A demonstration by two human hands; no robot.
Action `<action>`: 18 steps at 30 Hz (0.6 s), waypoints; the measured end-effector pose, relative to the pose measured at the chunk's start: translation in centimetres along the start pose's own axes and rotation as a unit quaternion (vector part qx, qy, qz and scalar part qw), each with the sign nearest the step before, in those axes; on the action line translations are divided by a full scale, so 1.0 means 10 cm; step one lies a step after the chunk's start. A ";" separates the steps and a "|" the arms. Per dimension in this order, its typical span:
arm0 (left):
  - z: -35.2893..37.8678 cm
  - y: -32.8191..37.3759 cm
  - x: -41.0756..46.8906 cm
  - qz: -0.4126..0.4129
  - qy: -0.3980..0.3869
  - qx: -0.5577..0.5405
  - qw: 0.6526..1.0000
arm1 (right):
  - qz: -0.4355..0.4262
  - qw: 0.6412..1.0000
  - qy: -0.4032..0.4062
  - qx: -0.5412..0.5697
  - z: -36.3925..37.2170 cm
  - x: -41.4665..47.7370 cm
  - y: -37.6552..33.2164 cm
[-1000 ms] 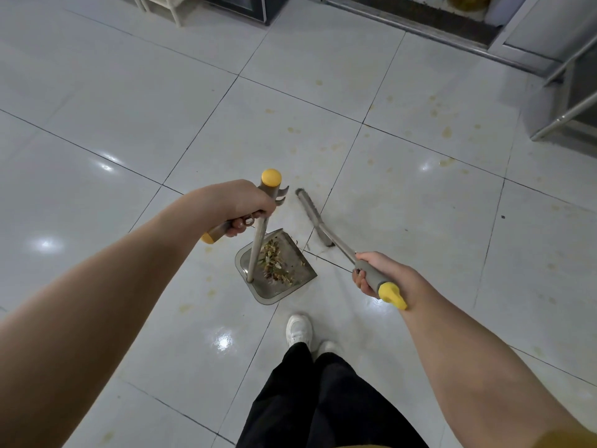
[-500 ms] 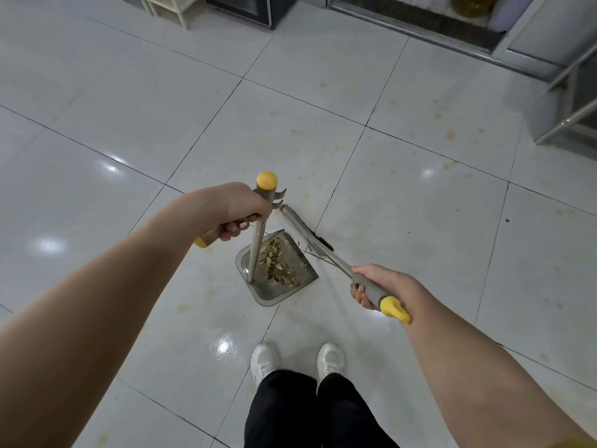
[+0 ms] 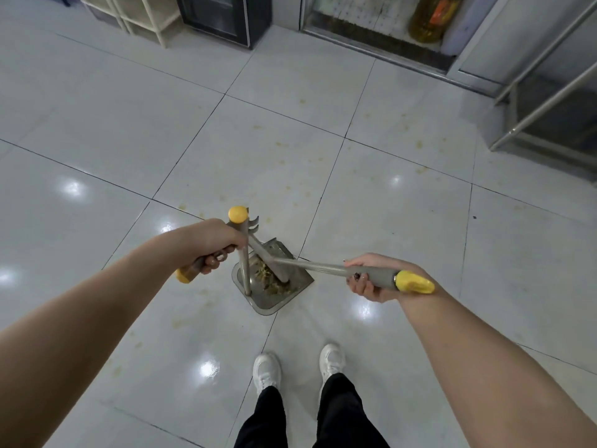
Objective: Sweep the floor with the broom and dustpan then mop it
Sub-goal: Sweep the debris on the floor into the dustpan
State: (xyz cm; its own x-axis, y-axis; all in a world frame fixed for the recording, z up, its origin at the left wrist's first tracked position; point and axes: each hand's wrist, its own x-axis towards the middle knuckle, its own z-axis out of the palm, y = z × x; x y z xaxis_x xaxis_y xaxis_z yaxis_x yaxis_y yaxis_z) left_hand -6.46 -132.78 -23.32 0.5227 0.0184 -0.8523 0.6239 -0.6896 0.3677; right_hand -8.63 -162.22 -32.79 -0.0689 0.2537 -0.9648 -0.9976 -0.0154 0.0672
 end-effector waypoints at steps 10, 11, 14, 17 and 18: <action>-0.08 -0.47 0.02 -0.007 -0.011 -0.012 1.000 | -0.044 0.995 0.088 -0.026 0.11 0.17 0.11; -0.09 -0.51 0.03 -0.008 -0.011 -0.014 1.000 | -0.051 0.994 0.095 -0.022 0.14 0.22 0.10; -0.07 -0.56 0.05 -0.002 -0.011 -0.023 1.000 | -0.062 0.993 0.105 0.003 0.18 0.41 0.09; -0.04 -0.52 0.08 0.006 -0.017 -0.026 0.999 | -0.066 0.991 0.114 0.033 0.24 0.61 0.10; -0.04 -0.52 0.09 0.006 -0.018 -0.028 0.999 | -0.064 0.990 0.116 0.049 0.27 0.66 0.12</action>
State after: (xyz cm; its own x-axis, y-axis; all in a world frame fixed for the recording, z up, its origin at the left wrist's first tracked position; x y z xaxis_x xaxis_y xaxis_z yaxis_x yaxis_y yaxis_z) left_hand -8.98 -128.92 -25.83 0.5097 -0.0162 -0.8602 0.6493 -0.6487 0.3970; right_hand -10.26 -157.97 -38.45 0.0477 0.0180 -0.9987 -0.9941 0.0989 -0.0457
